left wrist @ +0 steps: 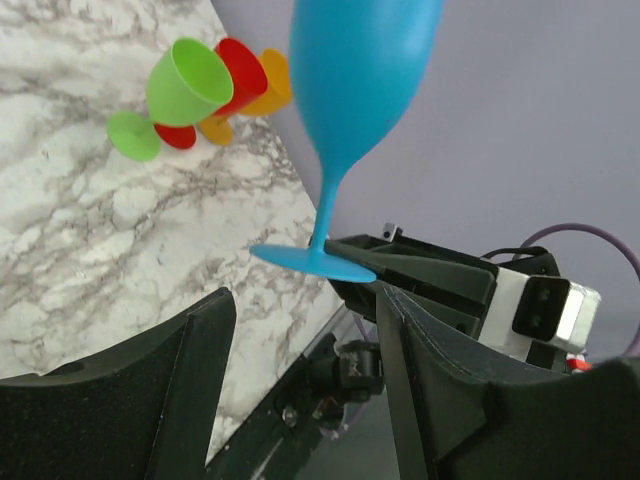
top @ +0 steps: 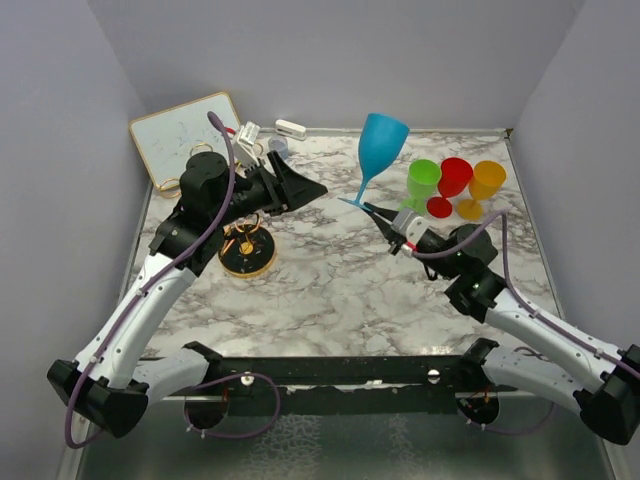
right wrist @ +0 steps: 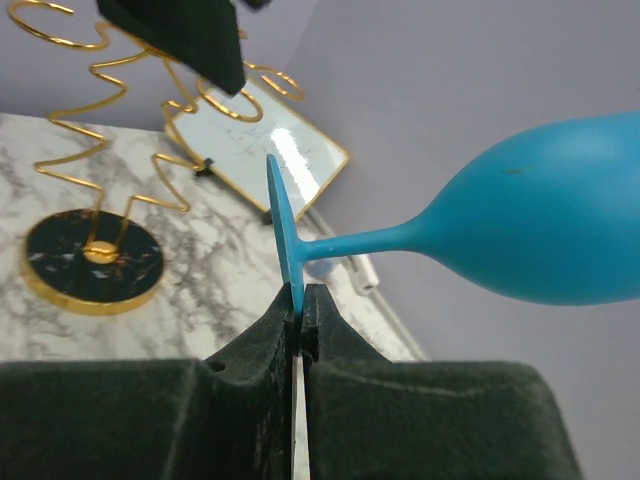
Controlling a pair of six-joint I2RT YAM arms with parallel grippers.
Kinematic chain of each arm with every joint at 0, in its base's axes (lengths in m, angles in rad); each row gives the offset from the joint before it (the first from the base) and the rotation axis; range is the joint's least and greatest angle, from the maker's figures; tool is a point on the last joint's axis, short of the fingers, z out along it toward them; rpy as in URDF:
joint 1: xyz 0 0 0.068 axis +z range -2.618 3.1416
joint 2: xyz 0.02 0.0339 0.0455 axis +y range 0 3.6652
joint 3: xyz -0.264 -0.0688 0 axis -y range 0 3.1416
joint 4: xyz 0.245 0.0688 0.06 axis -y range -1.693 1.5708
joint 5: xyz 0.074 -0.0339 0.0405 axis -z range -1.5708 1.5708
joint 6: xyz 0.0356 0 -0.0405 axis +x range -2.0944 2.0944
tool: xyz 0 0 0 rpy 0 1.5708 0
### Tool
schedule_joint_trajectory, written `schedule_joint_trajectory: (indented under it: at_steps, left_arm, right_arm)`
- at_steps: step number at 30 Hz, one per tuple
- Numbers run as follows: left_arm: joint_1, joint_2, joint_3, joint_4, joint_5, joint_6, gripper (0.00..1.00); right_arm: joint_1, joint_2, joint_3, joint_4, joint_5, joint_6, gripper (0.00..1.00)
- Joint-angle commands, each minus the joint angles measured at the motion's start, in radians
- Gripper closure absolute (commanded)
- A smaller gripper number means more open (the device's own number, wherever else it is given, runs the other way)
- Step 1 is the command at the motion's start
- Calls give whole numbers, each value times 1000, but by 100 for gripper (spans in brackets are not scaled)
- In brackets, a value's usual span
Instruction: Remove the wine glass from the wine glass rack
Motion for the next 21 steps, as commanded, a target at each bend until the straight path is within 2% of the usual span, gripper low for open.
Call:
schedule_joint_trajectory:
  at_steps: [1,11,13,21]
  left_arm:
    - [-3,0,-33,-11,87,-81,40]
    - [-3,-11,-115,110,71,-237,40]
    - [-4,-17,-121,124,60,-258,40]
    - [-4,-7,-137,169,50,-304,40]
  right_arm:
    - [86,50,-18,274,247,-283,99]
    - [229,189,-89,597,487,-591,99]
    - [239,199,-102,641,492,-609,99]
    - [284,210,-117,648,417,-626,99]
